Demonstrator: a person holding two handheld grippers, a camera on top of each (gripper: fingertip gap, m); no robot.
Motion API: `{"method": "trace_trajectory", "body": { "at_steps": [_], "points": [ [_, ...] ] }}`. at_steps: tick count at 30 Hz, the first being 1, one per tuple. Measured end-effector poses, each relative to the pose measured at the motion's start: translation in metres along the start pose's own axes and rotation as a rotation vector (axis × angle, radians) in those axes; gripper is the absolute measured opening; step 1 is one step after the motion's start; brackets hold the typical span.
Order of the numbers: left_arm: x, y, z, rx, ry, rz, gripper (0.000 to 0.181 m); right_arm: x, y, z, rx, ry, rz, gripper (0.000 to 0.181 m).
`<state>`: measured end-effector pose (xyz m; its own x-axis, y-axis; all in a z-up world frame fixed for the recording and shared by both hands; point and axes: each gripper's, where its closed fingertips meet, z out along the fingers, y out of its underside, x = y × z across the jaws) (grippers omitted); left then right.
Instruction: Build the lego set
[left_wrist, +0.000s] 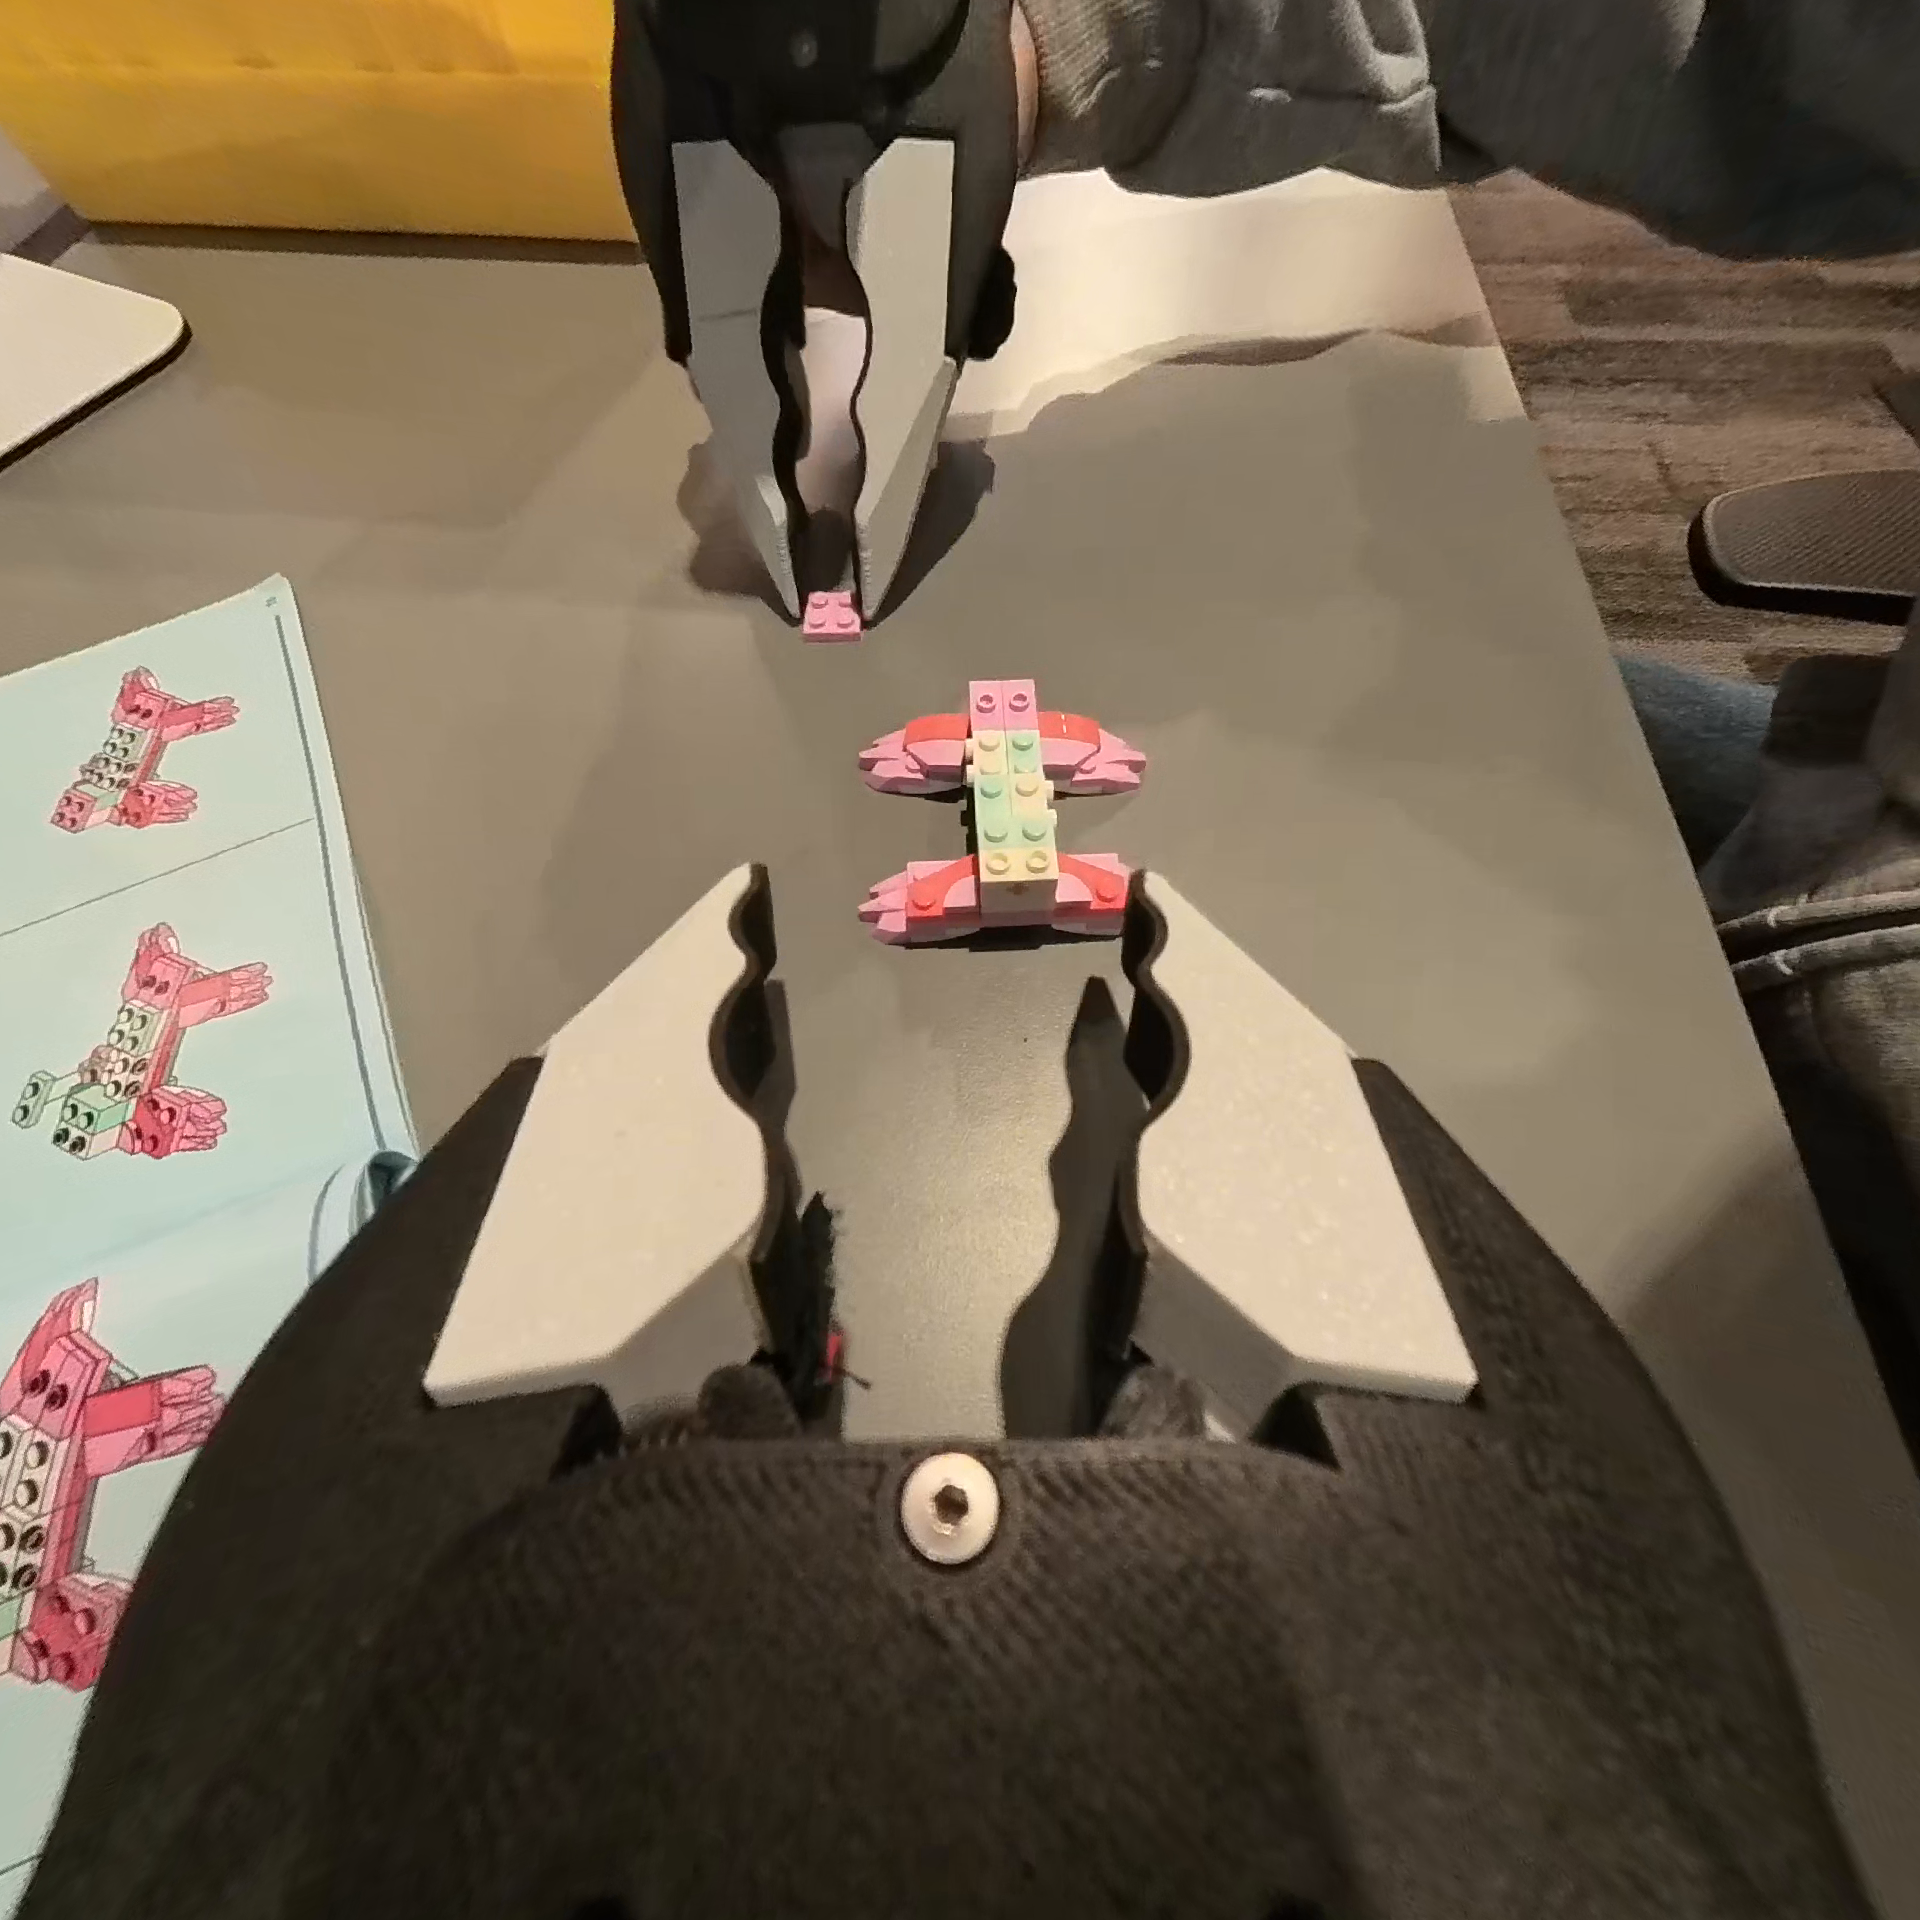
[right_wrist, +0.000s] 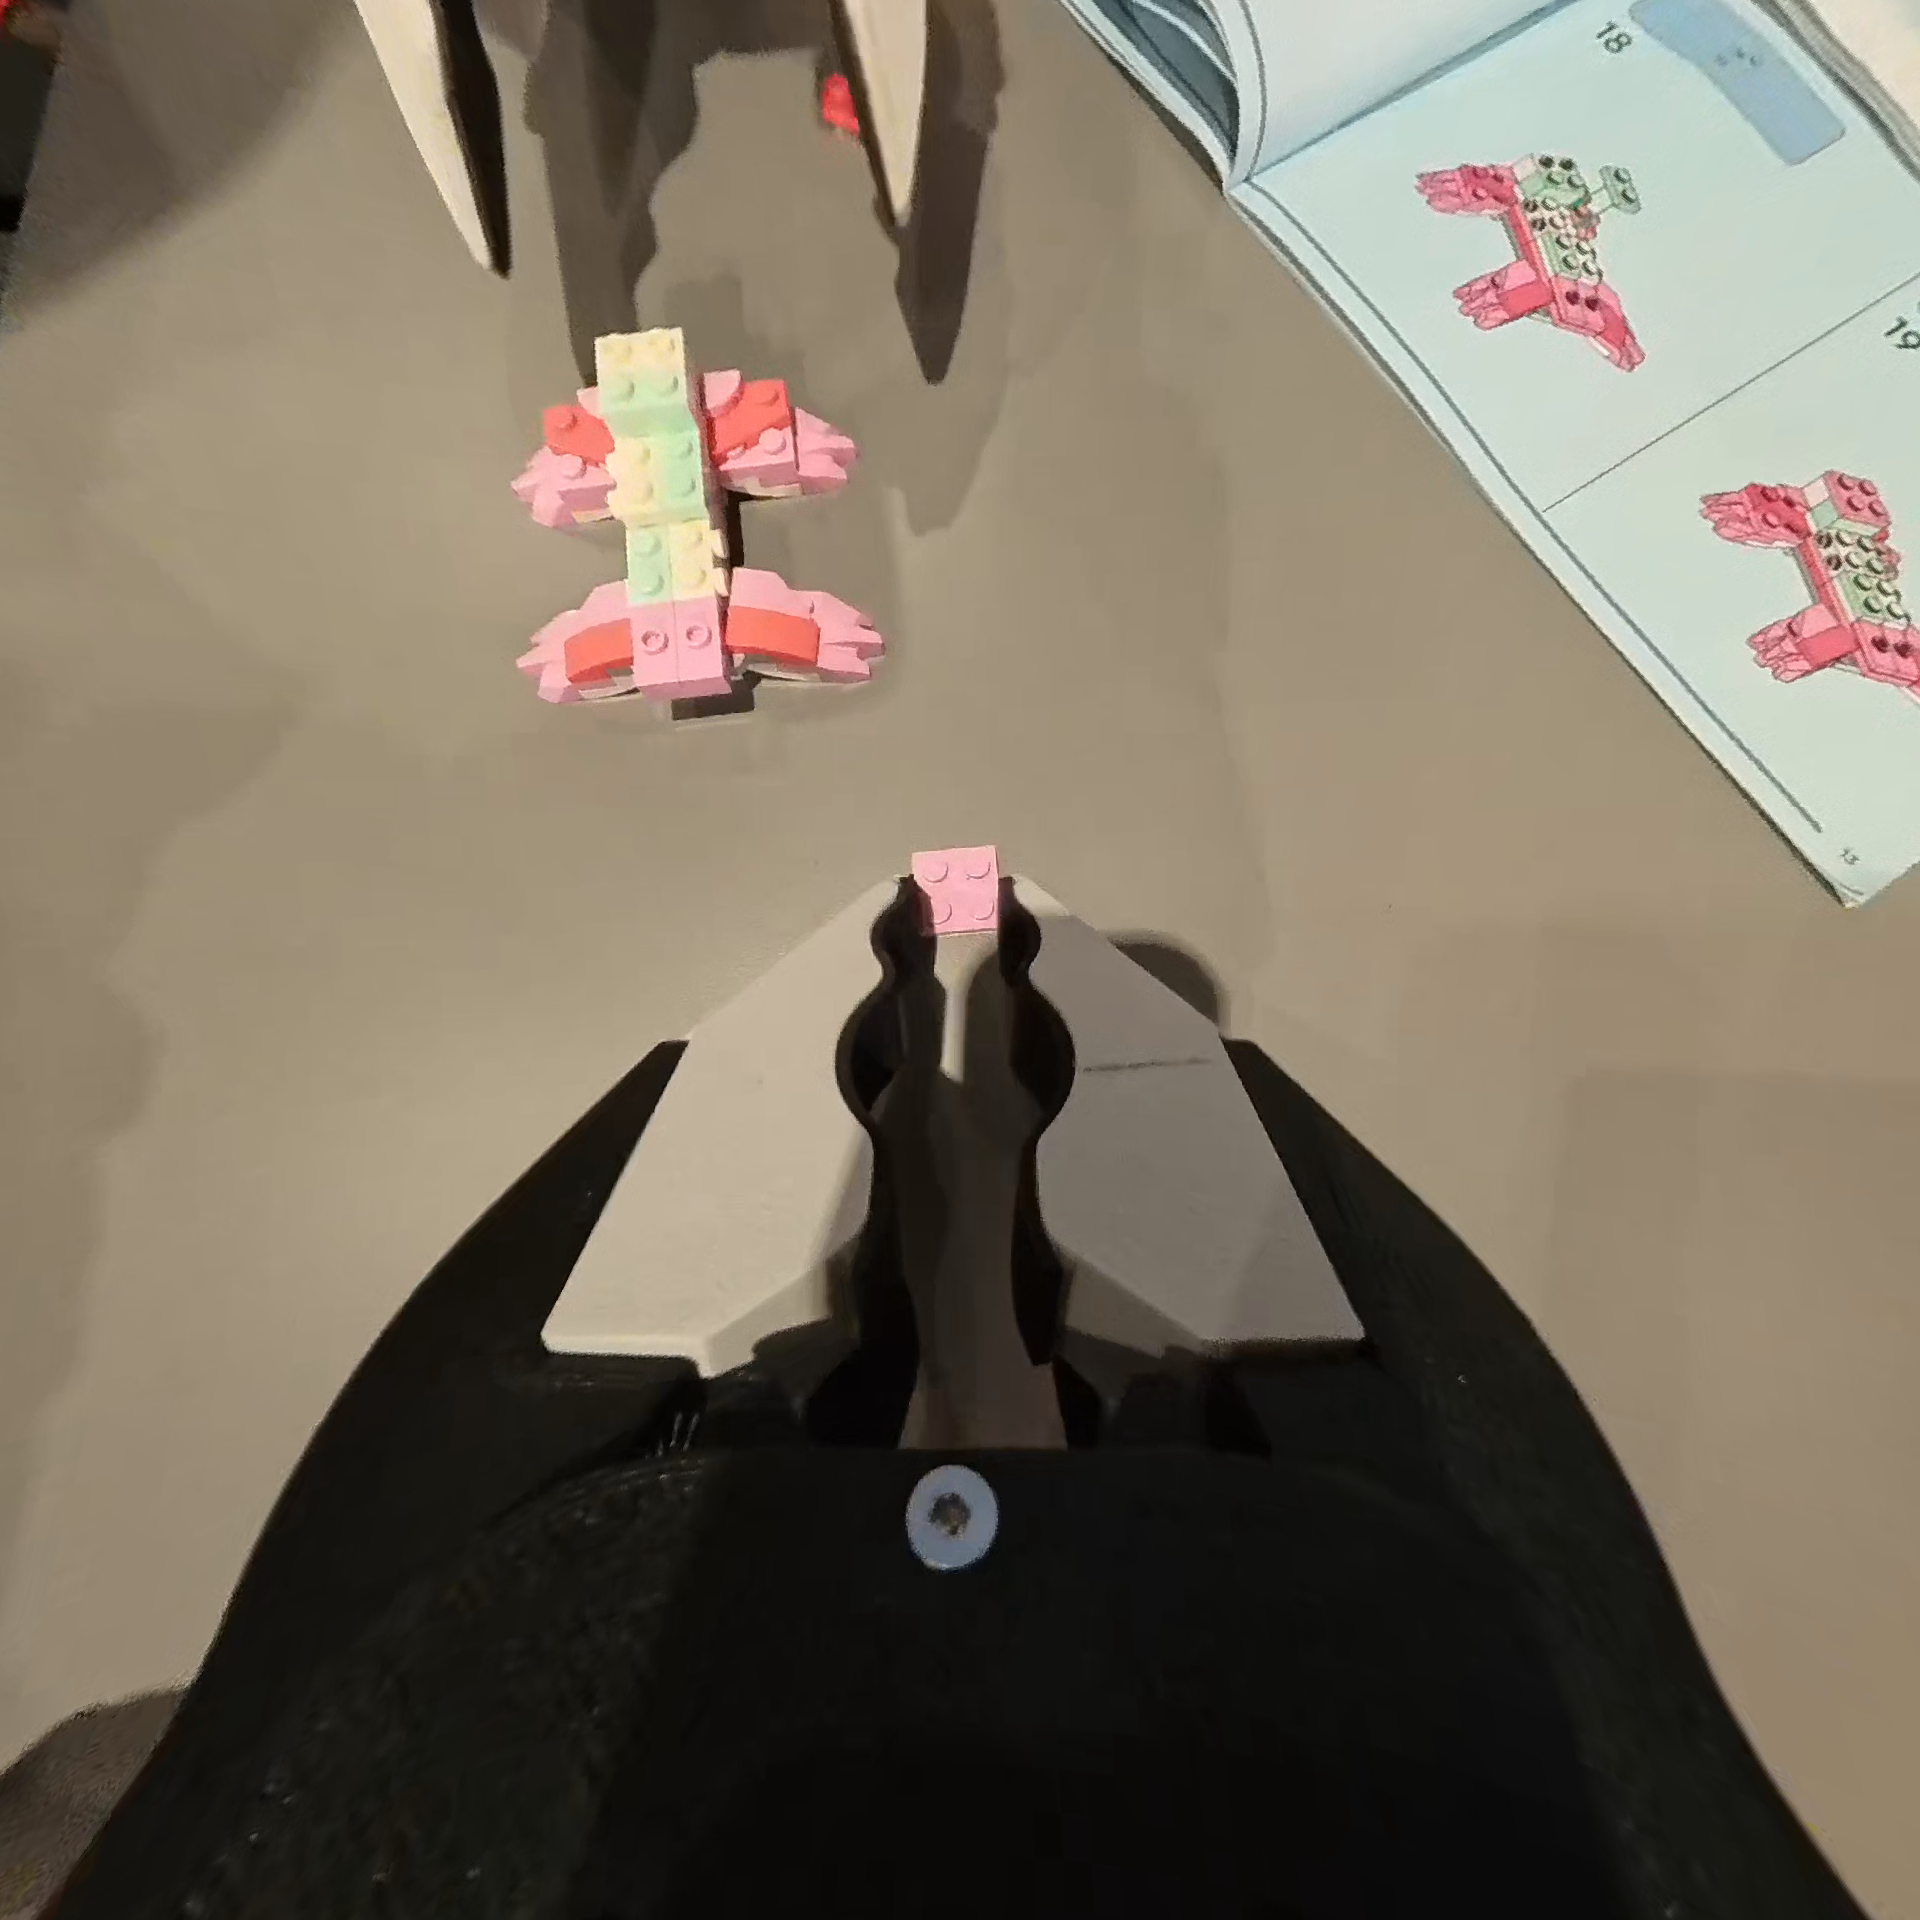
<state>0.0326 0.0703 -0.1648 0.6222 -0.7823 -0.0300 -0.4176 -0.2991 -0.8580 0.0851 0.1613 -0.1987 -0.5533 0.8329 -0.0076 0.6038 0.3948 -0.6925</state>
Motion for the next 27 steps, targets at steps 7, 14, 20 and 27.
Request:
{"method": "trace_trajectory", "body": {
  "at_steps": [7,14,20,27],
  "points": [
    [0.003,0.004,0.002,-0.021,0.011,0.013,0.068,-0.024,-0.067,0.005,0.185,-0.003,0.055,0.013],
    [0.004,0.006,0.004,-0.041,0.01,0.026,0.068,-0.056,-0.096,0.035,0.151,-0.076,-0.017,0.013],
    [0.004,0.007,0.004,-0.047,0.009,0.029,0.068,-0.056,-0.087,0.041,0.091,-0.082,-0.005,0.013],
    [0.004,0.011,0.006,-0.066,0.009,0.029,0.068,-0.058,-0.086,0.042,0.061,-0.066,-0.009,0.013]
  ]
}}
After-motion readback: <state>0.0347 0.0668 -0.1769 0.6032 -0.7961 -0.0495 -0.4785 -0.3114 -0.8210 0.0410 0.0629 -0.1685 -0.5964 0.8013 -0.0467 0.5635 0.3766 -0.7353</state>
